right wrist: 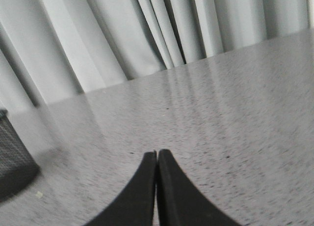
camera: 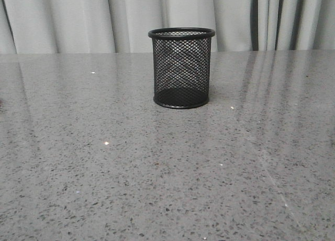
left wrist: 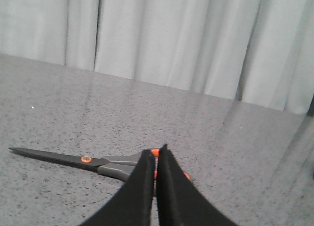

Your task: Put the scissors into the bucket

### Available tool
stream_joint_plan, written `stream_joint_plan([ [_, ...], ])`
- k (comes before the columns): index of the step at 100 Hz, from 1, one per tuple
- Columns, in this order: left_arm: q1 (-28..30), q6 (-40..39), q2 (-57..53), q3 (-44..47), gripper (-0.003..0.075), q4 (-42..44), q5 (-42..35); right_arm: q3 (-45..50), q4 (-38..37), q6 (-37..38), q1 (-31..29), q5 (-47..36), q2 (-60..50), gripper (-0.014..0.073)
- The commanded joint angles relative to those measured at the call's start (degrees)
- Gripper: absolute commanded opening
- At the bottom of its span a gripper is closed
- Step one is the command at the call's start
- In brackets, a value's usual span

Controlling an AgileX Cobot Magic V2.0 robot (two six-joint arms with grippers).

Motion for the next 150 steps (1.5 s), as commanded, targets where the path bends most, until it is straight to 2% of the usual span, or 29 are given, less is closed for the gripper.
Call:
stream_joint_plan([
  [1,0.12,-0.56,-1.61,2.29,-0.0020,-9.30,-4.96,0.25,7.34,0.00,-0.32,-5.01,-1.22,-0.0037],
  [17,0.12,-0.56,-1.61,1.51,-0.0020,-25.91,-7.63,-0.37,13.60,0.00,-0.32,-5.68,-1.22,-0.0037],
  [34,0.12,0.10,-1.35,-2.66,-0.0020,-25.97,-5.56,-4.89,11.67,0.00,-0.32,-1.94,-1.02,-0.0039],
  [51,0.12,0.08,2.33,-11.41,-0.0020,-14.65,1.90,-13.14,4.40,0.00,-0.32,5.19,3.49,-0.0039],
  [71,0.01,0.87,13.86,-25.27,-0.0020,-1.14,14.97,-24.92,-5.73,-0.40,-0.32,15.89,15.34,-0.0043],
  [93,-0.65,15.09,25.93,-36.02,-0.0020,-0.54,25.69,-34.69,-6.15,-9.61,2.30,22.81,27.32,-0.0045],
  [102,-2.58,15.10,29.06,-38.25,-0.0020,1.48,26.19,-36.87,-6.25,-13.68,4.55,23.88,30.76,-0.0045],
  [110,-5.04,15.10,31.54,-40.28,-0.0020,7.76,27.45,-38.62,-6.41,-16.69,6.21,24.63,33.26,-0.0045],
  [127,-8.15,15.10,38.04,-45.49,-0.0020,18.70,35.65,-41.45,-6.56,-19.03,7.60,26.23,38.24,-0.0045],
  [138,-8.24,15.63,42.83,-49.40,-0.0020,21.83,39.74,-42.78,-6.56,-19.03,7.86,26.69,40.73,-0.0045],
  [150,-8.24,21.75,48.56,-53.89,-0.0019,21.87,44.19,-43.37,-6.56,-19.03,7.86,26.68,42.47,-0.0045],
])
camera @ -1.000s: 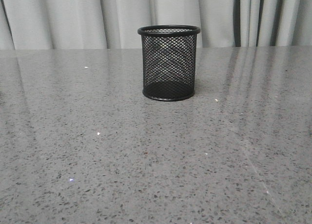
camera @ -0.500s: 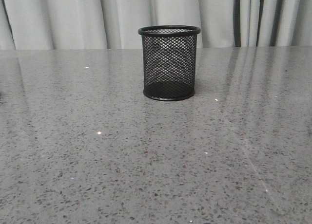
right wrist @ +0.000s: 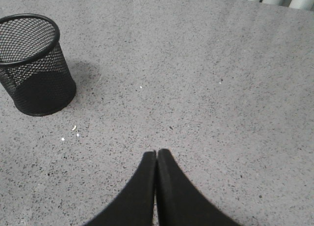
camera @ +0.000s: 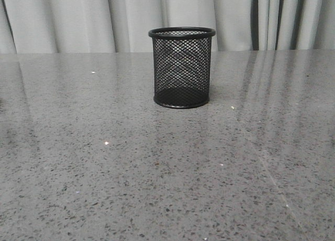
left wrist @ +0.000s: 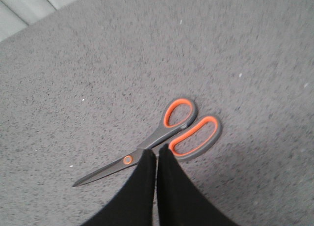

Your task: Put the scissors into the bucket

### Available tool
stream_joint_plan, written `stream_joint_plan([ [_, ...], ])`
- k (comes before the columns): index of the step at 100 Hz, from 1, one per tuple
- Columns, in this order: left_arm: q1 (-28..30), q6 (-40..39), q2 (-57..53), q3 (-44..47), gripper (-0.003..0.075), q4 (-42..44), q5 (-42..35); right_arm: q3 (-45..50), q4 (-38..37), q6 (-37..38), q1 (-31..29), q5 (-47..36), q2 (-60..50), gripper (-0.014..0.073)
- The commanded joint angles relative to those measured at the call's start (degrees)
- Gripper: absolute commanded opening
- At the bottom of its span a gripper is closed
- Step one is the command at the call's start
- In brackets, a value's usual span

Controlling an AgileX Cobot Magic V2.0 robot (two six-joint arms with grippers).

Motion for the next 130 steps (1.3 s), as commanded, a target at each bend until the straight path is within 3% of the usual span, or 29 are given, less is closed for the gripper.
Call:
stream_joint_plan([
  [1,-0.66,4.48,3.85,-4.89,-0.0019,0.91,0.24,-2.49,-0.15,-0.81,0.08,-3.18,1.33,-0.0045],
  [15,-0.61,12.15,9.72,-10.66,-0.0019,1.08,4.87,-2.97,0.52,-0.81,0.15,-3.00,1.84,0.0013],
  [32,-0.70,23.59,16.29,-17.36,-0.0018,1.08,10.08,-2.97,1.24,-0.81,0.82,-2.63,1.84,0.0309],
  [39,-0.70,28.04,19.16,-19.50,-0.0018,1.08,13.35,-2.97,1.54,-0.81,0.82,-2.36,1.84,0.0370],
  [57,-0.34,33.81,26.63,-22.49,0.0020,2.36,18.94,-2.97,1.54,-0.81,0.82,-2.48,1.84,0.0374],
  [81,4.47,34.57,34.17,-24.18,0.0270,2.26,21.96,-2.97,1.44,-0.81,0.82,-2.44,1.84,0.0374],
  [90,6.24,38.65,35.03,-24.18,0.0344,0.10,22.23,-2.97,1.44,-0.81,0.82,-2.09,1.84,0.0374],
  [108,8.83,47.82,36.03,-24.18,0.0356,-5.21,21.57,-2.97,1.32,-0.81,2.62,-2.19,1.84,0.0374],
  [130,10.18,50.09,39.78,-24.18,0.0356,-6.08,22.20,-2.97,1.06,-0.81,4.82,-2.19,1.84,0.0374],
])
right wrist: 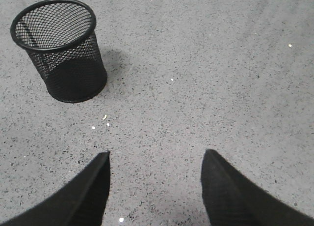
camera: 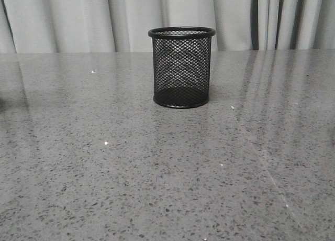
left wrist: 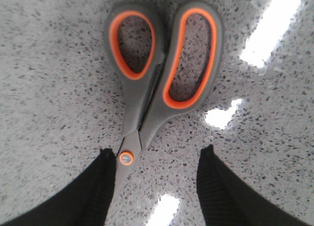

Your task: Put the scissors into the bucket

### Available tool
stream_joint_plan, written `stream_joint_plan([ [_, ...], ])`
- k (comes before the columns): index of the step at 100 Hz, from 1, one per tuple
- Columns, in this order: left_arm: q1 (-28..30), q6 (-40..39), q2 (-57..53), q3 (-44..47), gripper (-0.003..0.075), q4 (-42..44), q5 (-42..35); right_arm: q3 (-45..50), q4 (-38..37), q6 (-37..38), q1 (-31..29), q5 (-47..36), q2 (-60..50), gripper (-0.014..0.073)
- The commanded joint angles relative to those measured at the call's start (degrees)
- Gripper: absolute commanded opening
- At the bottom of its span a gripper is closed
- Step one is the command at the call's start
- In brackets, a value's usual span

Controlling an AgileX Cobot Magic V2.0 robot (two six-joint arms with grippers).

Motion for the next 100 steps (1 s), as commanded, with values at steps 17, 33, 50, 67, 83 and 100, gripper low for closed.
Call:
stream_joint_plan([
  [17,0.27,4.55,2.23,-1.71,0.0356,-1.02,-0.35,-2.15,0.15,-0.57,0.17,-3.72,0.11,0.0374],
  [33,1.23,4.89,5.03,-1.71,0.0356,-0.97,-0.35,-2.15,0.15,-0.57,0.17,-3.81,0.11,0.0374],
  [50,2.54,5.52,6.55,-1.71,0.0356,-1.06,-1.35,-2.15,0.15,-0.57,0.17,-3.94,0.11,0.0374],
  [67,3.00,6.73,7.94,-1.71,0.0356,-1.55,-3.06,-2.15,0.15,-0.57,0.17,-4.40,0.11,0.0374],
  [83,3.03,8.06,8.86,-1.71,0.0356,-1.73,-4.50,-2.15,0.15,-0.57,0.17,-4.40,0.11,0.0374],
  [100,3.03,10.99,9.34,-1.71,0.0356,-2.27,-4.62,-2.15,0.15,-0.57,0.17,-4.92,0.11,0.0374],
])
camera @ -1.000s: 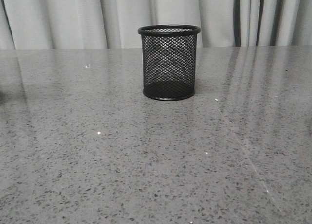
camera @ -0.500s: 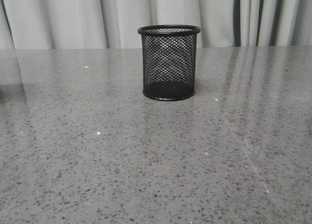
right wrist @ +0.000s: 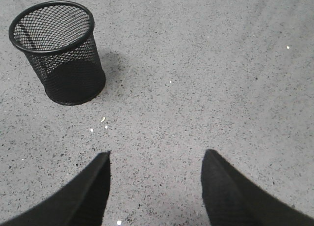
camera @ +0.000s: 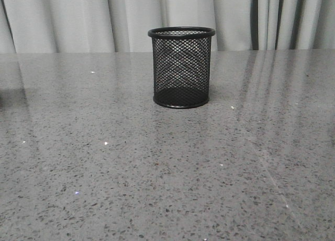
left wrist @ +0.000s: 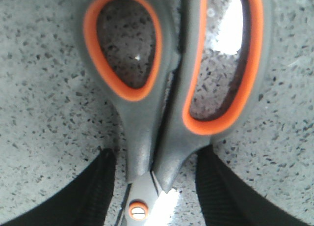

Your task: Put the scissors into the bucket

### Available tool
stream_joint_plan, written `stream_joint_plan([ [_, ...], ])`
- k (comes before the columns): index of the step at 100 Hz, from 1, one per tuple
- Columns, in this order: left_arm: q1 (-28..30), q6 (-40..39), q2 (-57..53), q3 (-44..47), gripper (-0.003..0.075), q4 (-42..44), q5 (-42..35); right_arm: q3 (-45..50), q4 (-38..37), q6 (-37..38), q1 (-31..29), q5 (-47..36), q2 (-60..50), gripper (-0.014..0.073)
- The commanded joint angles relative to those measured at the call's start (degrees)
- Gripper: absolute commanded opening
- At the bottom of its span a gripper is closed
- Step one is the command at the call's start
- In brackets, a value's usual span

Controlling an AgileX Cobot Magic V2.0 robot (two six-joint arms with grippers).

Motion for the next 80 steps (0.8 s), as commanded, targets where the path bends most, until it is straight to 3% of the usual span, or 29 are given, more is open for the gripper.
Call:
stream_joint_plan([
  [1,0.07,1.45,-1.14,-1.01,0.0356,-0.83,-1.68,-2.15,0.15,-0.57,0.02,-4.50,0.11,0.0374],
  [21,0.07,1.45,-0.22,-1.01,0.0333,-3.15,-2.39,-2.15,0.15,-0.57,0.02,-5.28,0.11,0.0374],
  [56,0.07,1.45,1.79,-1.01,0.0145,-3.61,-2.17,-2.15,0.15,-0.57,0.02,-5.28,0.11,0.0374],
  [72,0.07,1.45,1.79,-1.01,-0.0015,-3.72,-2.17,-2.15,0.15,-0.57,0.02,-5.66,0.11,0.0374],
  [80,0.07,1.45,1.66,-1.01,-0.0019,-4.03,-2.17,-2.15,0.15,-0.57,0.02,-6.08,0.11,0.0374],
])
